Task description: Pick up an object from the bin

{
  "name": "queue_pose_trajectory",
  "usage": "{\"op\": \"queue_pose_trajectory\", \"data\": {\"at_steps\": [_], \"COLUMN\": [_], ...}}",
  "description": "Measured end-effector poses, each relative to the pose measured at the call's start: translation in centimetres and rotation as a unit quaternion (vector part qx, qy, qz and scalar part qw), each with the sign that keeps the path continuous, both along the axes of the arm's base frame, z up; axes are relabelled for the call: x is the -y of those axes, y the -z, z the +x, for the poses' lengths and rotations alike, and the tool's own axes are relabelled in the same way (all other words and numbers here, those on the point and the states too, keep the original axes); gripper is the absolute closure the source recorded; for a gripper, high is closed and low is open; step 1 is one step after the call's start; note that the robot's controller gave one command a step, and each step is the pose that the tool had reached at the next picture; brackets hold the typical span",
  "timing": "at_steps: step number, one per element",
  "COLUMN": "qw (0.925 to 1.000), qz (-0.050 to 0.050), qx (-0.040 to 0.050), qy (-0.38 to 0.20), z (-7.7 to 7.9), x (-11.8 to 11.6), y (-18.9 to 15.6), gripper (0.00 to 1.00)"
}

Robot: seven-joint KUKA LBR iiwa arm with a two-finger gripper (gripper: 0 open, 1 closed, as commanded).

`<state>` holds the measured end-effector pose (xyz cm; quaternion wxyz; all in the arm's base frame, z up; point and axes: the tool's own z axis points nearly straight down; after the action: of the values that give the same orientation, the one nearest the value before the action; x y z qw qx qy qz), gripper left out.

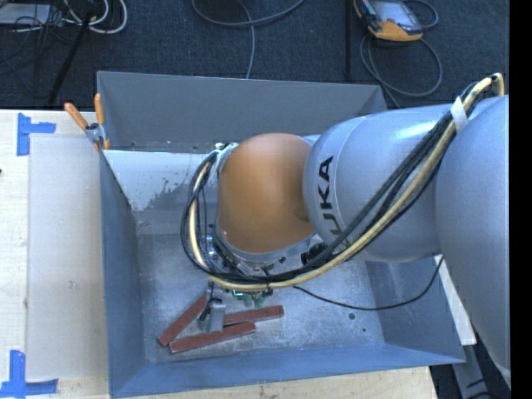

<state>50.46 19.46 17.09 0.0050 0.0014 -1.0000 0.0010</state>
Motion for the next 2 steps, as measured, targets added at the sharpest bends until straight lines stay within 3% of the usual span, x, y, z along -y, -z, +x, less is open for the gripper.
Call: {"op": "queue_pose_trajectory", "data": {"at_steps": [1, 2], "qw": [1.0, 1.0], "qz": [0.0, 0.002], "qx": [0.0, 0.0042], "qy": [-0.002, 0.0], "z": [-0.91, -0.59], "x": [2.06, 1.95], "y": [10.58, 9.9], "gripper": [0.0, 1.0]}}
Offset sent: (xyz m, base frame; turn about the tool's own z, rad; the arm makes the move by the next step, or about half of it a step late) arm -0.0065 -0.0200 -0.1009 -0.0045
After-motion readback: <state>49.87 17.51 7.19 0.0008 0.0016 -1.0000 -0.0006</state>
